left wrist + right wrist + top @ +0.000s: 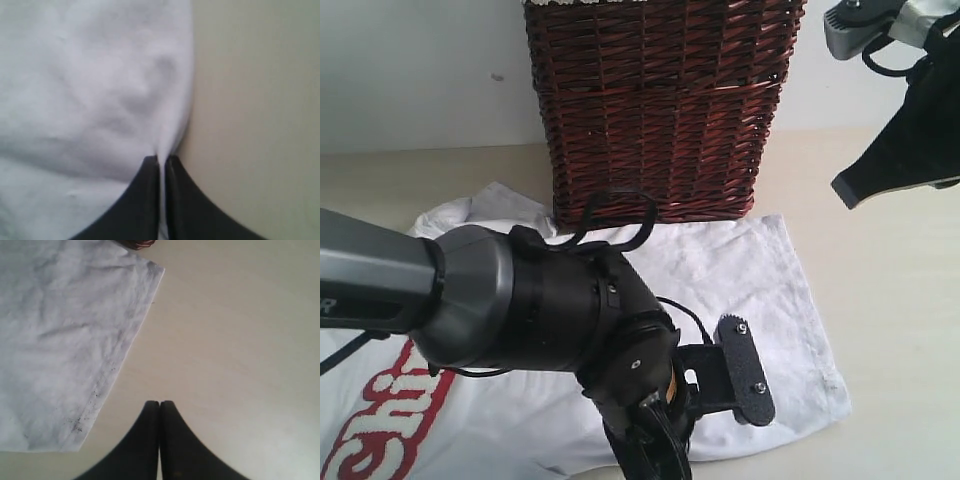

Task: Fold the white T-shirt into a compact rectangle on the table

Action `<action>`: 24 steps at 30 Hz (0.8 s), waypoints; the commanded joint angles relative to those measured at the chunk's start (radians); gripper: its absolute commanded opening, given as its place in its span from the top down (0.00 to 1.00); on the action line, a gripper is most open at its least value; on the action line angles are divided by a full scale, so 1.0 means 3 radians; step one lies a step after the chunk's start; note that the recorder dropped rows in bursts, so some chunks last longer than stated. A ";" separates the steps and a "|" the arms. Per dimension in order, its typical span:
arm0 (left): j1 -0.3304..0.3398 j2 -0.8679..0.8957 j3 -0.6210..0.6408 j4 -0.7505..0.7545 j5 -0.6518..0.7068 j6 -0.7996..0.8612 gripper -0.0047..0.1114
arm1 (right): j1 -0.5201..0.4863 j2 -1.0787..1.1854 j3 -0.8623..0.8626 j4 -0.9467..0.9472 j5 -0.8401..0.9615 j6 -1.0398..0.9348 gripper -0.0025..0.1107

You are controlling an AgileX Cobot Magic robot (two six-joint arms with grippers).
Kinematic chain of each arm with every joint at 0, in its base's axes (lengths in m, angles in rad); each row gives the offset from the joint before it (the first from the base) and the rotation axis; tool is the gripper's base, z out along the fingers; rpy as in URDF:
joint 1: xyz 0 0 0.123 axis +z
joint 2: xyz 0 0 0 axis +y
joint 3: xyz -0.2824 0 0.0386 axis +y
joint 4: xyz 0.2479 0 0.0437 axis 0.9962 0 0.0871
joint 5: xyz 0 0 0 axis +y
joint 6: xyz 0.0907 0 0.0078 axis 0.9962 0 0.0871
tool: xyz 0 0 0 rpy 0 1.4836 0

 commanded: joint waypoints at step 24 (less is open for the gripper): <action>0.2793 0.0072 -0.0070 -0.3300 0.0665 0.2064 0.66 | -0.0013 -0.0026 0.0022 0.0491 -0.0037 -0.0472 0.95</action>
